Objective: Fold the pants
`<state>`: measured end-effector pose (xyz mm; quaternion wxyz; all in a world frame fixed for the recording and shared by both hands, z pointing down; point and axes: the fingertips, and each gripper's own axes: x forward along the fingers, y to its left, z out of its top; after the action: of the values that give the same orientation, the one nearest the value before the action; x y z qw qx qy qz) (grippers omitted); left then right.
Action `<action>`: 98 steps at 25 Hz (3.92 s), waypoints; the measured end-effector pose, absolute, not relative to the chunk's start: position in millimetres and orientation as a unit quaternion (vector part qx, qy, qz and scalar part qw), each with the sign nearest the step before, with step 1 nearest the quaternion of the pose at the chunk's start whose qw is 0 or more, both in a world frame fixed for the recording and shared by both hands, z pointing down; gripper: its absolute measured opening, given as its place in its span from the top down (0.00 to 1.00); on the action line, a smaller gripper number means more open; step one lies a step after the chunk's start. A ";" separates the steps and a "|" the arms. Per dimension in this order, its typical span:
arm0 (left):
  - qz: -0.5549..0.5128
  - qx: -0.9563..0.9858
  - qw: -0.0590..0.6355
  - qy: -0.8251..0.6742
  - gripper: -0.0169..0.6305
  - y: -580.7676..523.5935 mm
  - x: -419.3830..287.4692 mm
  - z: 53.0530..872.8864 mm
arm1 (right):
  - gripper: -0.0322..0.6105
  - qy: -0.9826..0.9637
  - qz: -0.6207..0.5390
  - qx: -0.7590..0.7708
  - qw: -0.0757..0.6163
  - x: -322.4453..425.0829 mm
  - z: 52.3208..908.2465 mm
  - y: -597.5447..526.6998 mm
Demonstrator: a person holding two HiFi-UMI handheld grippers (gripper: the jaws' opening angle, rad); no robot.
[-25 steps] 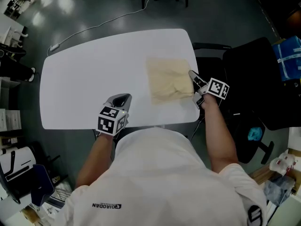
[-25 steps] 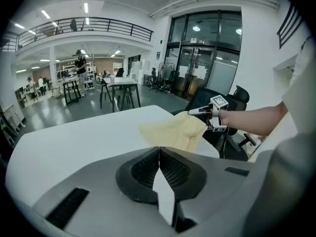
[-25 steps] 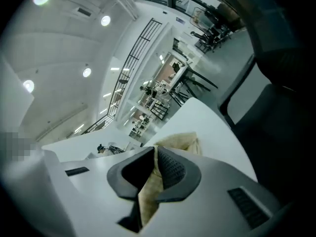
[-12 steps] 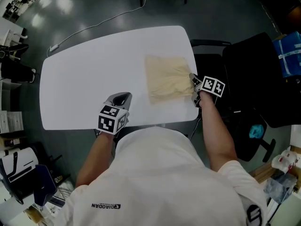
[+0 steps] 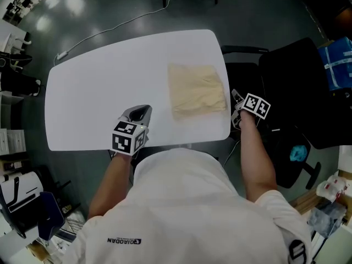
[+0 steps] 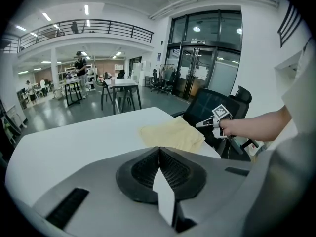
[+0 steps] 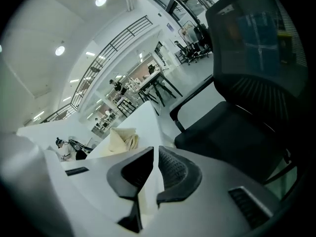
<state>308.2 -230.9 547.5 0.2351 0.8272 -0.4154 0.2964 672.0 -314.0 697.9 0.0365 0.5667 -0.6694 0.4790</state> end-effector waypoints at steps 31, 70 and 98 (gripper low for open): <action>0.203 0.863 0.258 -0.385 0.93 10.9 273.8 498.0 | 0.92 -0.835 0.381 0.396 0.022 430.7 531.5 -37.8; 0.209 0.869 0.231 -0.385 0.93 86.1 468.9 480.7 | 0.92 -0.886 0.252 0.384 0.062 600.8 465.9 88.6; 0.205 0.869 0.218 -0.396 0.93 93.3 454.8 470.3 | 0.92 -0.889 0.242 0.376 0.098 589.3 472.4 95.9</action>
<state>454.8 93.3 470.3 0.2178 0.8685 -0.3955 0.2045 589.3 95.9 472.4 0.0980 0.3763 -0.8890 0.2419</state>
